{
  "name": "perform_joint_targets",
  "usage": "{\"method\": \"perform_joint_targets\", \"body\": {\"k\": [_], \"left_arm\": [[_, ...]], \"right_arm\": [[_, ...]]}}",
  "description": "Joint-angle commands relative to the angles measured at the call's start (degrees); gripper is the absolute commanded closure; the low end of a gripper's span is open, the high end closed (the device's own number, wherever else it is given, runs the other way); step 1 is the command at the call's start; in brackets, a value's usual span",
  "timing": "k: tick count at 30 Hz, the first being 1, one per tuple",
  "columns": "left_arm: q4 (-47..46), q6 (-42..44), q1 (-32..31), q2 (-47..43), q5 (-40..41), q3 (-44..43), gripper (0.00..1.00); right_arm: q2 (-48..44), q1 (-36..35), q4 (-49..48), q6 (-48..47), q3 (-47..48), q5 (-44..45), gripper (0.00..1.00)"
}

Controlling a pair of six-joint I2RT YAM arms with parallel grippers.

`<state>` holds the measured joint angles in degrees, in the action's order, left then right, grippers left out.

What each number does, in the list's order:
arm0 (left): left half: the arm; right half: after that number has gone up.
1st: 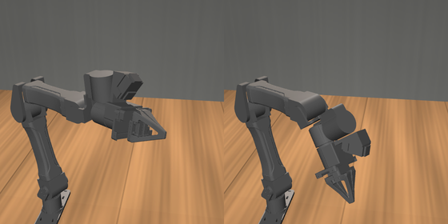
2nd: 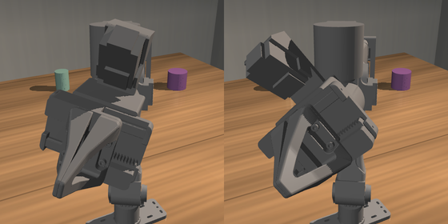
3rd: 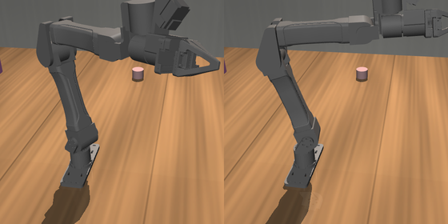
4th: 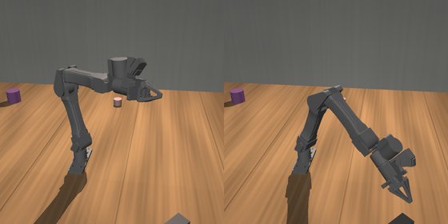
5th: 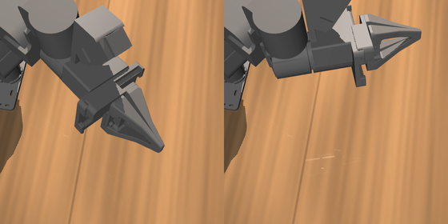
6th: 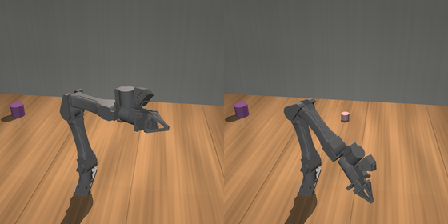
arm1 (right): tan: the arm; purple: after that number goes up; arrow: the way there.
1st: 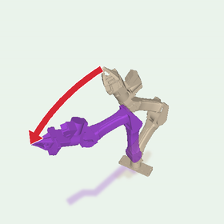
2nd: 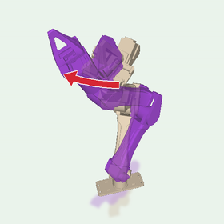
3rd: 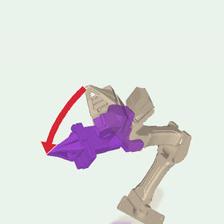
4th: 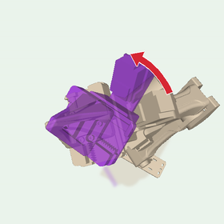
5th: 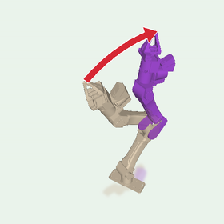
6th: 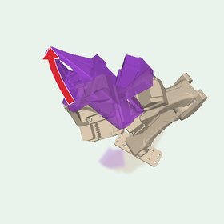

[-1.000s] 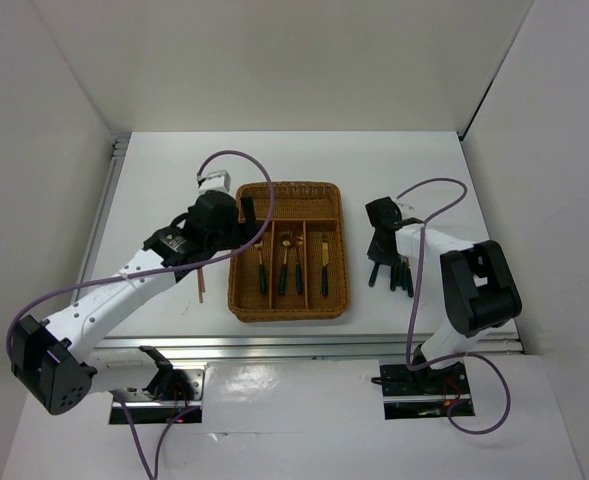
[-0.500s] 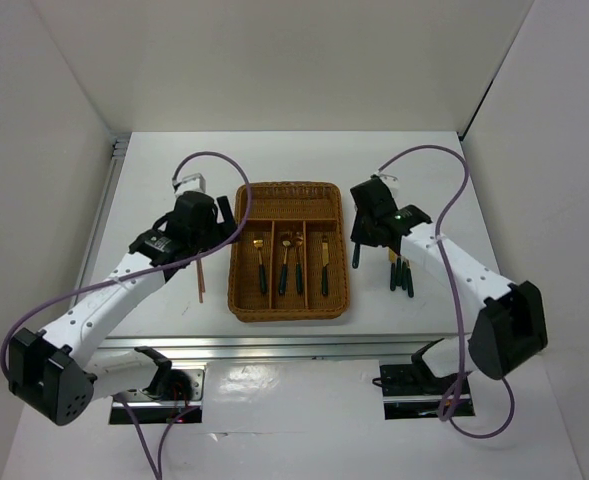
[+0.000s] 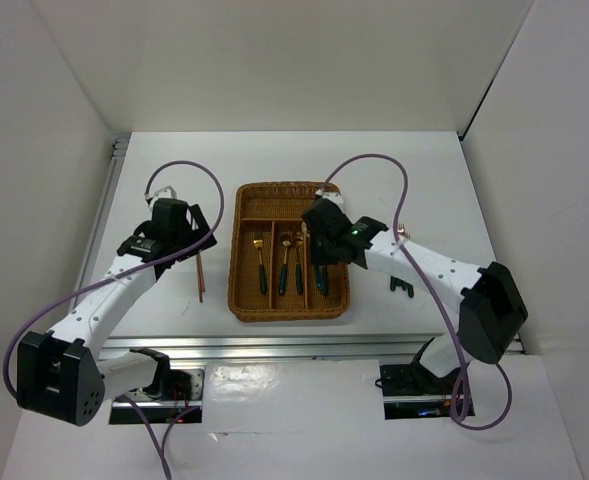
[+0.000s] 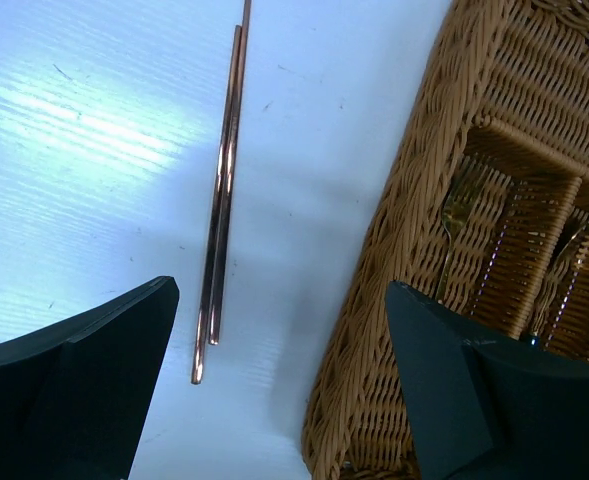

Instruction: Sort the eating utensils into containers

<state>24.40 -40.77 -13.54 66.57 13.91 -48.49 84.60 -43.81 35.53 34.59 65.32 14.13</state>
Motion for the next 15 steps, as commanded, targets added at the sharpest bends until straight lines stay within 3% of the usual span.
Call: {"method": "perform_joint_targets", "body": {"k": [1, 10, 15], "left_arm": [[-2.3, -0.5, 1.0, -2.4, -1.5, 0.6, 0.00], [-3.0, -1.1, 1.5, -2.4, -1.0, 1.1, 0.00], [-3.0, -1.1, 1.5, -2.9, -0.4, 1.6, 0.00]], "right_arm": [[2.1, -2.2, -3.8, 1.5, 3.8, 0.5, 0.98], [5.2, -2.8, -12.2, 4.6, 2.0, -4.0, 0.97], [8.6, -2.8, -12.2, 6.3, 2.8, -4.6, 0.95]]}}
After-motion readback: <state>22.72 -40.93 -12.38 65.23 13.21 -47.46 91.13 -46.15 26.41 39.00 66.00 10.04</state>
